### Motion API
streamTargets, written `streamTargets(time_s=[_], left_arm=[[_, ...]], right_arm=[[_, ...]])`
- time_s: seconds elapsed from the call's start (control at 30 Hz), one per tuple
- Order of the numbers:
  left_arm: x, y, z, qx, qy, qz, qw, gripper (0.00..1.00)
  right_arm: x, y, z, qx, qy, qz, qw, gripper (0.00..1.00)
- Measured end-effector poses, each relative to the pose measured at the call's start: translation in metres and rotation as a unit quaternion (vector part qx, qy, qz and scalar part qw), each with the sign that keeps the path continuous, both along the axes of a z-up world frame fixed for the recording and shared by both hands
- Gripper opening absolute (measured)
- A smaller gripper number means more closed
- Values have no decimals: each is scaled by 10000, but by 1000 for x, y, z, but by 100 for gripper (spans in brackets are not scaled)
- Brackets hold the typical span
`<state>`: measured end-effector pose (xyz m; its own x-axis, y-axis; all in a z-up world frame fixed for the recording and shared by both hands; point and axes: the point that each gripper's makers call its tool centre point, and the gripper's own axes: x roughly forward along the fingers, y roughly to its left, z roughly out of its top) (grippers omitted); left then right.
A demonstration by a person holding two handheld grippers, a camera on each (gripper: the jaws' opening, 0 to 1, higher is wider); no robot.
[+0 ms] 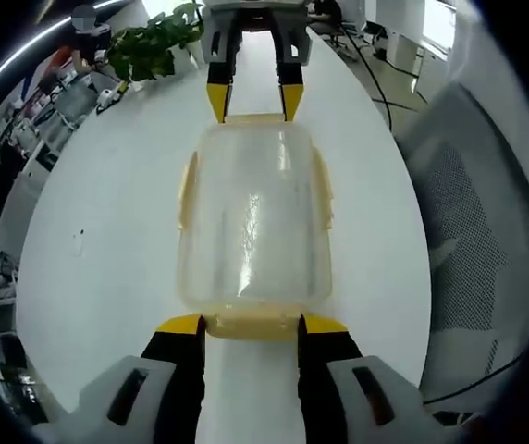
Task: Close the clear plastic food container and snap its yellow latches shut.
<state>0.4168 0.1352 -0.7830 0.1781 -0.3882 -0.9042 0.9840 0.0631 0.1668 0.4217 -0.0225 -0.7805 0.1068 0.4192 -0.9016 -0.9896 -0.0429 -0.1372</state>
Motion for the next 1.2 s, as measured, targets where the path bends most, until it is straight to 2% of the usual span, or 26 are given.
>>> streamTargets(time_s=[0.53,1.2], left_arm=[[-2,-32,1,-61,82,75,9999,38],[-2,-61,0,-104,159,175,9997,38]], right_arm=[[2,-33,-2,-21,73,101,9999,37],[6,-61,-3,-45,120,185,9997,37]])
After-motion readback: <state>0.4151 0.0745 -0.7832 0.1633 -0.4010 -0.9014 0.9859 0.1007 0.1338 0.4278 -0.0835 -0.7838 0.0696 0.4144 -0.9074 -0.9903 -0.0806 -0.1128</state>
